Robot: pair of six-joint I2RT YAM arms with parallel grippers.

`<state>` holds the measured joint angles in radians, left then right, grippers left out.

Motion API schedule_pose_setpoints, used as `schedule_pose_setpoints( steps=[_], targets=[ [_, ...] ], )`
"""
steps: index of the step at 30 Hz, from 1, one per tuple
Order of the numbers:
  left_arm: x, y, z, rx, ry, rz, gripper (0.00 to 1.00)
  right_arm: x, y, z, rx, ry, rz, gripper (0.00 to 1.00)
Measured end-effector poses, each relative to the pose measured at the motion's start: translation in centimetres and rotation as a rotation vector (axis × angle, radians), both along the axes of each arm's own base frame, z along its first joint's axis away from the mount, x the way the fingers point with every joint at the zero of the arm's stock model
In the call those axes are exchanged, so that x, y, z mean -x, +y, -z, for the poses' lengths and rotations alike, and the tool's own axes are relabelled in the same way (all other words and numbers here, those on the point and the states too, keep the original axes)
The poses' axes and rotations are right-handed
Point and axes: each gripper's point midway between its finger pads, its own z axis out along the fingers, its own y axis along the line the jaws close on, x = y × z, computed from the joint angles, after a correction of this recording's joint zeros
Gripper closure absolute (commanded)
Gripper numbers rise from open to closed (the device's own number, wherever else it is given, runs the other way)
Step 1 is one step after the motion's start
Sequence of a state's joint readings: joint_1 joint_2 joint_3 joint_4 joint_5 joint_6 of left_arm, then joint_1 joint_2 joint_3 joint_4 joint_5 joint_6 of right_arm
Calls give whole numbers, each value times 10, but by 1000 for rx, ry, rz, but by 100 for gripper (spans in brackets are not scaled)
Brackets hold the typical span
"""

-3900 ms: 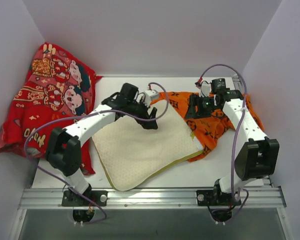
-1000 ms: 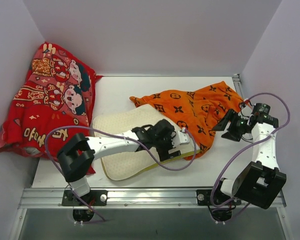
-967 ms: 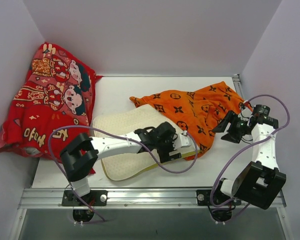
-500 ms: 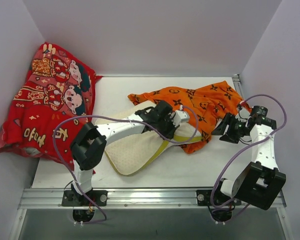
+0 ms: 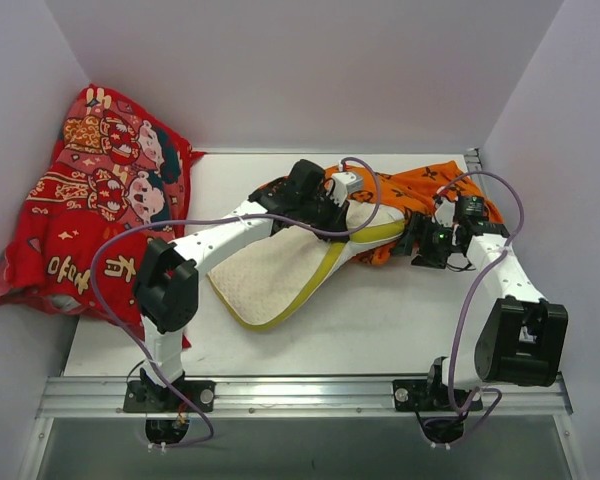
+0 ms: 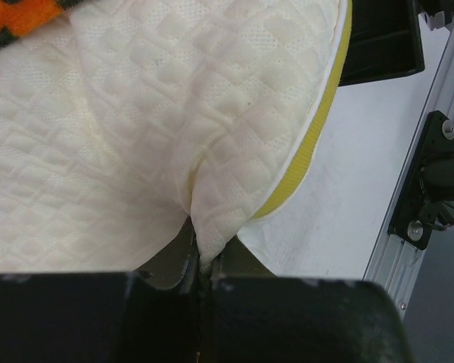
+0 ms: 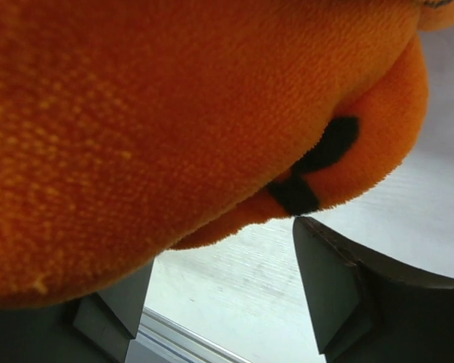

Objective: Put the pillow into the pillowcase

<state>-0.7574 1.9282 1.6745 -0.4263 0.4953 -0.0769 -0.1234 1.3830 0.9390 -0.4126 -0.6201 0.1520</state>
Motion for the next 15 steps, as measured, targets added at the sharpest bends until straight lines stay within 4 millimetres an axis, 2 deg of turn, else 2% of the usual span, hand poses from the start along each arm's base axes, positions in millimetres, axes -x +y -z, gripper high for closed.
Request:
schedule_pose_setpoints(
  steps=[3,7,15],
  targets=[
    [-3,2,0,2,10,-17,100,-6,6,2,-39,9,12,35],
    [-6,4,0,3,17,-28,100,-6,12,-2,-72,3,4,39],
    [-7,6,0,7,24,-28,100,10,21,-24,-86,-52,-70,31]
  ],
)
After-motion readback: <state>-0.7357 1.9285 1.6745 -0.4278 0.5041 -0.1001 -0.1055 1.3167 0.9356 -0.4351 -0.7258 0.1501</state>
